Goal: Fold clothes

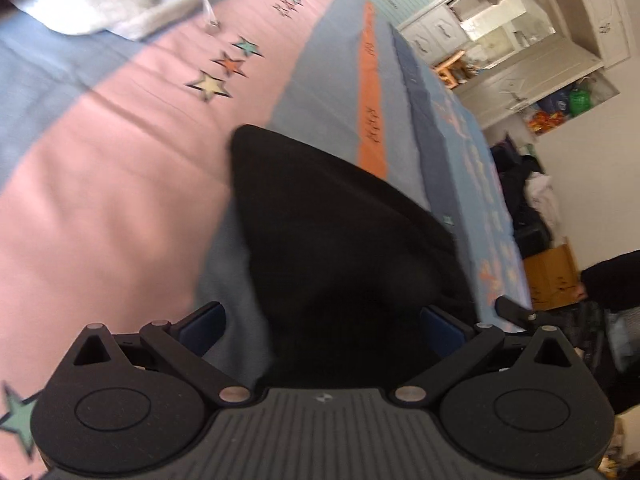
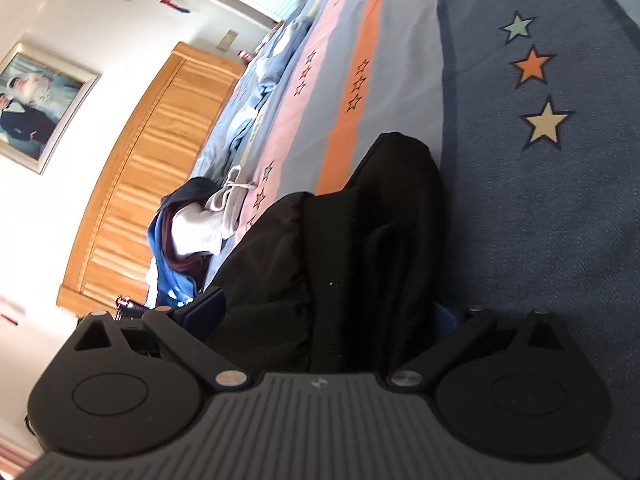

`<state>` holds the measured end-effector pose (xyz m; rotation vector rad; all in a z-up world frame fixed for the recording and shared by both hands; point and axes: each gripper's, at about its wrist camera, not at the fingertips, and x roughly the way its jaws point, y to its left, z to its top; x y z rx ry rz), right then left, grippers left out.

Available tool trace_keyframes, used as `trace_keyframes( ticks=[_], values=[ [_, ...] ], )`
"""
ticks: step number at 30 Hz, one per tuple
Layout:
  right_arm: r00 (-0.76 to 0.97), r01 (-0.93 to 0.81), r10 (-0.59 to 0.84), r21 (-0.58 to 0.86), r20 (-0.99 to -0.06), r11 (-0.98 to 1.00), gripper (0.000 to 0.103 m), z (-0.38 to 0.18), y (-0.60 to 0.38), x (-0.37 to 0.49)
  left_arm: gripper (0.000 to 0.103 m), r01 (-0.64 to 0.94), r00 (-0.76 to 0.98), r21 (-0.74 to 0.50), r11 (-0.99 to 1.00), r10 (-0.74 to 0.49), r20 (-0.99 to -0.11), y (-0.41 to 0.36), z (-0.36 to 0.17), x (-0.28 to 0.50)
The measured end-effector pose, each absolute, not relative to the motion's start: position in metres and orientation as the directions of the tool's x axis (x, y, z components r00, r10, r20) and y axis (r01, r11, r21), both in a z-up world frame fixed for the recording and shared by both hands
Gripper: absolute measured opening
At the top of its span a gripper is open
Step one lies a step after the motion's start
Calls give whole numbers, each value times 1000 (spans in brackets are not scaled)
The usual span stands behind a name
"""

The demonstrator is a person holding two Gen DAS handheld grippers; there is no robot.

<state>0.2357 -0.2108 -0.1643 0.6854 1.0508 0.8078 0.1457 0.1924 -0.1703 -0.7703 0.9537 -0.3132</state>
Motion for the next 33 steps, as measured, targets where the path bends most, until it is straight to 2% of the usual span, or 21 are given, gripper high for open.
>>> trace_keyframes(
  ticks=[1,3,4,8,11,13,14,15,16,19,24,29,33],
  values=[
    [267,-246,841,810,-471,532,101,-164,-211,236,102,-76,552,-736,672,-587,-592,193,-173,150],
    [260,-251,843,810,-471,530,101,-164,-211,237,102,-82,501,-847,525,-713,-491,193,-190,160],
    [257,-253,843,809,-472,530,101,-164,-210,237,102,-79,502,-862,500,-728,-468,191,-195,162],
    [253,-260,839,802,-482,538,102,-163,-208,237,102,-51,542,-826,562,-679,-495,180,-191,163],
    [262,-271,822,779,-505,565,99,-160,-203,235,92,-47,557,-794,606,-644,-524,176,-189,160],
    [282,-269,793,749,-540,605,88,-157,-202,232,67,-56,559,-749,660,-601,-571,175,-183,156],
    [293,-267,777,733,-557,626,69,-156,-201,230,58,-62,558,-731,680,-583,-590,174,-183,156],
    [303,-265,762,718,-572,644,44,-154,-199,228,40,-69,558,-711,699,-565,-609,174,-183,156],
    [314,-262,747,702,-587,662,40,-153,-197,226,38,-75,557,-692,718,-545,-627,173,-183,155],
    [345,-254,697,653,-629,714,38,-150,-192,219,29,-89,571,-683,725,-524,-632,170,-181,152],
    [404,-244,608,561,-683,791,32,-140,-182,207,21,-66,610,-597,799,-441,-658,154,-166,144],
    [488,-277,558,488,-671,828,29,-123,-170,185,21,-37,657,-658,752,-478,-583,156,-153,132],
    [515,-294,590,519,-622,803,28,-105,-168,174,21,7,682,-669,743,-493,-540,160,-134,118]
  ],
)
